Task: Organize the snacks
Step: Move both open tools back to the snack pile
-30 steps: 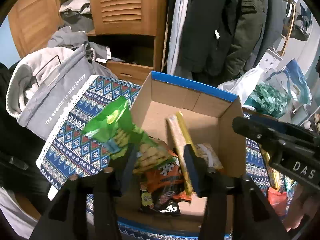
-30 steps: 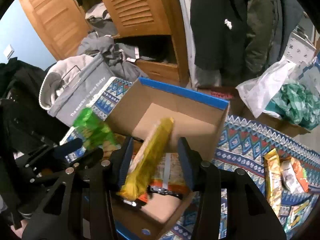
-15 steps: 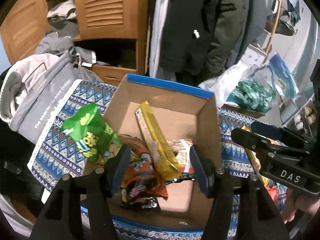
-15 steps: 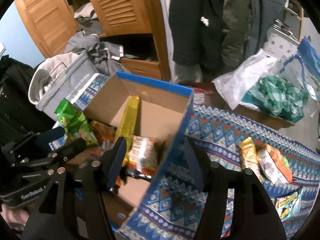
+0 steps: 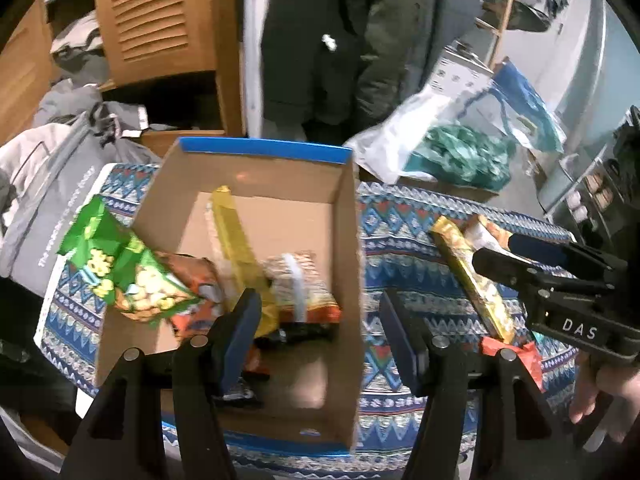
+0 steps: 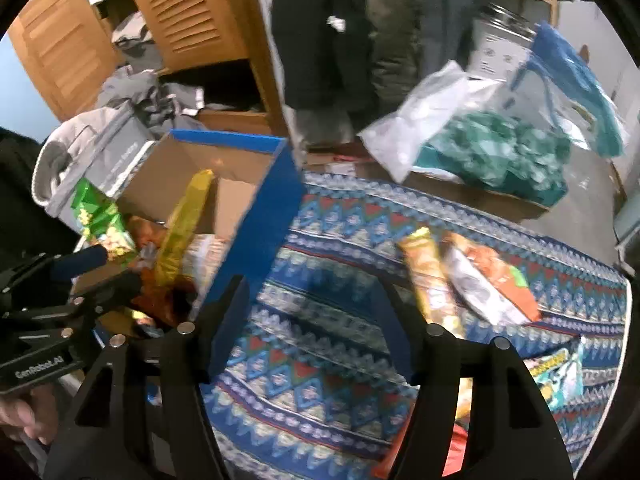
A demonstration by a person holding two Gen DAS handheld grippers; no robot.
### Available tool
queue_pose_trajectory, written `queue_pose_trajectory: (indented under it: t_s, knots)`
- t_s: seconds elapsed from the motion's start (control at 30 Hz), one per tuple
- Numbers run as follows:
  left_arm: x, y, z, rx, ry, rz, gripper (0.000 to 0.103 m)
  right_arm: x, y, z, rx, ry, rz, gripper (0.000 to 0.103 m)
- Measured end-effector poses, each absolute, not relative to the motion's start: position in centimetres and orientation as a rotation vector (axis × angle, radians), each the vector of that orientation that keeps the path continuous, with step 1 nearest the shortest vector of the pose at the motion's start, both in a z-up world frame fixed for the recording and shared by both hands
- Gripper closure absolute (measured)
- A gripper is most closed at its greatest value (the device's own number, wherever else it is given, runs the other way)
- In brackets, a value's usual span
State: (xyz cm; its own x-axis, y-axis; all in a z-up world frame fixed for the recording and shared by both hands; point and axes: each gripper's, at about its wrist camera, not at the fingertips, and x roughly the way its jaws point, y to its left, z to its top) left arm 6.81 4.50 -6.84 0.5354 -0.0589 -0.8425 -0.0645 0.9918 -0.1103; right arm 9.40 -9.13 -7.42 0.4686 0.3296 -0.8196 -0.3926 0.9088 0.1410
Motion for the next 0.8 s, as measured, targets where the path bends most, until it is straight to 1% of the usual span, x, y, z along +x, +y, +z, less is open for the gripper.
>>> queue_pose_trajectory:
  t_s: [0.33, 0.4, 0.47, 0.63, 0.8]
  knots:
    - [7.6, 0.5, -6.8, -0.132, 1.053, -0.071, 0.040, 9.4, -16.2, -7.8, -0.073, 0.953, 0.331, 0.035]
    - [7.8, 0.0, -6.8, -0.141, 1.055, -0.075, 0.039, 9.4, -17.3, -8.0, -0.081, 0.948, 0.316, 0.035]
    - [8.0, -0.7, -6.8, -0.150, 1.062, -0.078, 0.036, 9.5, -18.4, -8.2, -0.070, 0.954, 0.306, 0.035]
    - [7.7, -3.1, -7.3, -0.146, 1.087, -0.112, 0.036, 8.6, -21.5, -9.2, -0.020, 0.989, 0.276, 0.035]
    - [6.9, -5.9, -8.7, -0.115, 1.134, -0.154, 0.036, 7.2, -23.4, -10.4, -0.035, 1.024, 0.267, 0.035]
